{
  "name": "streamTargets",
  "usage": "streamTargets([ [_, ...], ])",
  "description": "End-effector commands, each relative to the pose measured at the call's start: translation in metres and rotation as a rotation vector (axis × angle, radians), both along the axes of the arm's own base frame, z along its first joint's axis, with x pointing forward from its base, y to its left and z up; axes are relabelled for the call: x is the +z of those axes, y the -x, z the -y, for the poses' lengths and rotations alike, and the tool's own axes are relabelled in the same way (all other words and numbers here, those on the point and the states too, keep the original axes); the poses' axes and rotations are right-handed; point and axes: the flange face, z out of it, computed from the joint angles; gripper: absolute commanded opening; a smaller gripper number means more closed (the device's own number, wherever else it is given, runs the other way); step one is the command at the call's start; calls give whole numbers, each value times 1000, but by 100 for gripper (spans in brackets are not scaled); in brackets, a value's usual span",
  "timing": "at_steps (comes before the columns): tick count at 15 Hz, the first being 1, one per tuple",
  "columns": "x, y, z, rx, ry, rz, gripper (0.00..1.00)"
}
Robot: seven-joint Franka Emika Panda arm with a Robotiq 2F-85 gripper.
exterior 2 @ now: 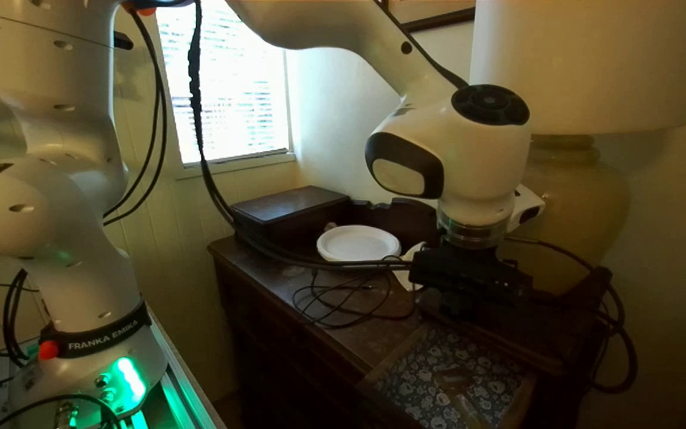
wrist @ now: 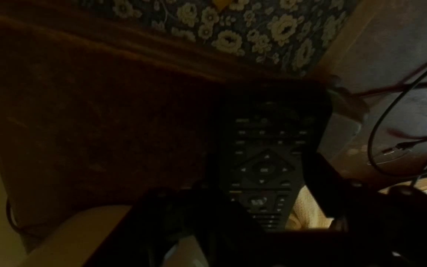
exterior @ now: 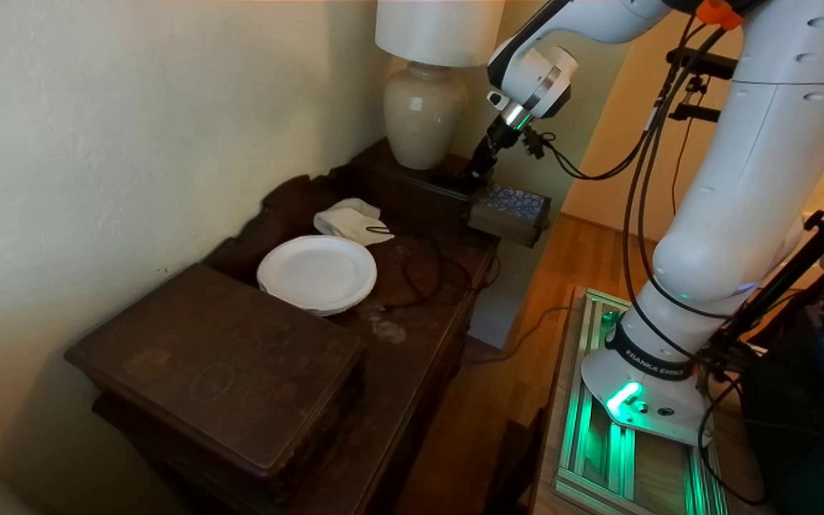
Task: Pick up the remote and put it in the open drawer
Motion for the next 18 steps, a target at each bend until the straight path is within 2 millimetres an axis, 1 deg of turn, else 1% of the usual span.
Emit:
streamTargets([
  [1, 6, 38, -19, -43, -27, -69, 35],
  [6, 6, 83, -35, -173, -69, -90, 35],
  [9, 4, 109, -40, -270, -92, -99, 35],
  [13, 2, 140, -38, -389, -81, -130, 35],
  [16, -7, 157, -35, -453, -76, -191, 35],
  [18, -16, 165, -32, -484, -87, -234, 35],
])
